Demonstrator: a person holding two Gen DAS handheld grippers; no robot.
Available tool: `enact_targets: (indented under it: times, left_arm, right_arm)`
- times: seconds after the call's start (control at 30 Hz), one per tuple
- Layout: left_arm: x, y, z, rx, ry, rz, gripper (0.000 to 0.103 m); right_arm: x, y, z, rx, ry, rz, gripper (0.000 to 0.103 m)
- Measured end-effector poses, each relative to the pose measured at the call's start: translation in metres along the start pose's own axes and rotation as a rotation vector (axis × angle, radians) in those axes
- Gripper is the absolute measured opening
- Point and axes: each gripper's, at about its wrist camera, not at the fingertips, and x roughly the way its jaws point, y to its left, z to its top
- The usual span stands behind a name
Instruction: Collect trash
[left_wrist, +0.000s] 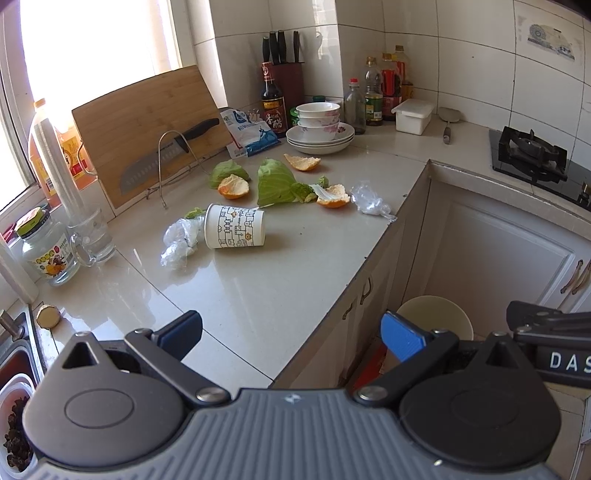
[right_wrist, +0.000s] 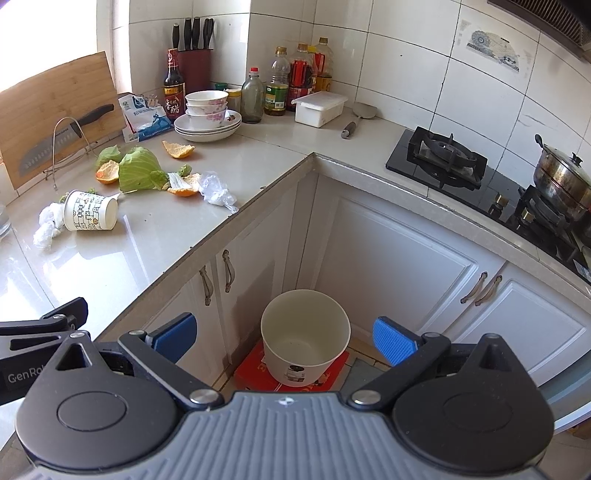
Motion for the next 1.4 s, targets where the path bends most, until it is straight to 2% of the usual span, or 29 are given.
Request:
enact_targets:
  times: [0.9, 1.1, 1.4]
  left_arm:
    - [-0.004, -0.013, -0.002, -0.025, -0.002, 0.025, 0.102]
    - [-0.005, -0.019, -0.003, -0.032, -0.009, 0.024, 0.102]
    - [-0.007, -0.024, 0.0, -0.046, -0.036, 0.042, 0.102]
  right_arm:
    - [0.001, -0.01, -0.001, -0.022, -0.019, 0.03, 0.103]
    - [0.002, -0.017, 0.0, -0.034, -0.034, 0.072, 0.103]
    - [0.006, -0.026, 0.005, -0.115, -0.083, 0.145, 0.103]
